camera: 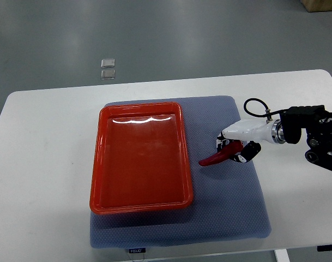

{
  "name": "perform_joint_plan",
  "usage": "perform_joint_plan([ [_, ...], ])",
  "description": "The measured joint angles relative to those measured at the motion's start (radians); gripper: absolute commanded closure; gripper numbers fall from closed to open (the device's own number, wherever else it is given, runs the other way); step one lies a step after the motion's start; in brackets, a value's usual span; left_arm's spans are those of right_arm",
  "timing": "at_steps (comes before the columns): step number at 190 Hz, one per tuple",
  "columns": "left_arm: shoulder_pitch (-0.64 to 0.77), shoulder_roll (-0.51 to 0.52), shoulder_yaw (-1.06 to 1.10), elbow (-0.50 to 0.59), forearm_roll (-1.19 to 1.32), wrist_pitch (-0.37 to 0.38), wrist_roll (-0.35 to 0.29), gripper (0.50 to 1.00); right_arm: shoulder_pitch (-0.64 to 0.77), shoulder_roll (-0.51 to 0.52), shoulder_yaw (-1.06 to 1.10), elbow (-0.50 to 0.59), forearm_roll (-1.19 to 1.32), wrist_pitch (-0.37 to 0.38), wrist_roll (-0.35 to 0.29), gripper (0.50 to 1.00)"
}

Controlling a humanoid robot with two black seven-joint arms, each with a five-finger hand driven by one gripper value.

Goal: Place red pepper on red tray
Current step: 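Lift the pepper with the right hand and carry it into the tray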

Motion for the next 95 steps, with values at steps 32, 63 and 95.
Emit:
perform_joint_plan([
  [32,0.000,0.000,0.000,0.000,0.000,0.000,0.000,0.500,0.043,0.002,0.011,0.000,0.015,-0.034,0.001,1.000],
  [63,0.000,0.000,0.000,0.000,0.000,0.000,0.000,0.500,0.124,0.036,0.012,-0.011,0.032,-0.049,0.002,1.000],
  [95,0.000,0.000,0.000,0.000,0.000,0.000,0.000,0.500,0.212,0.122,-0.002,-0.069,0.077,-0.050,0.003,1.000],
])
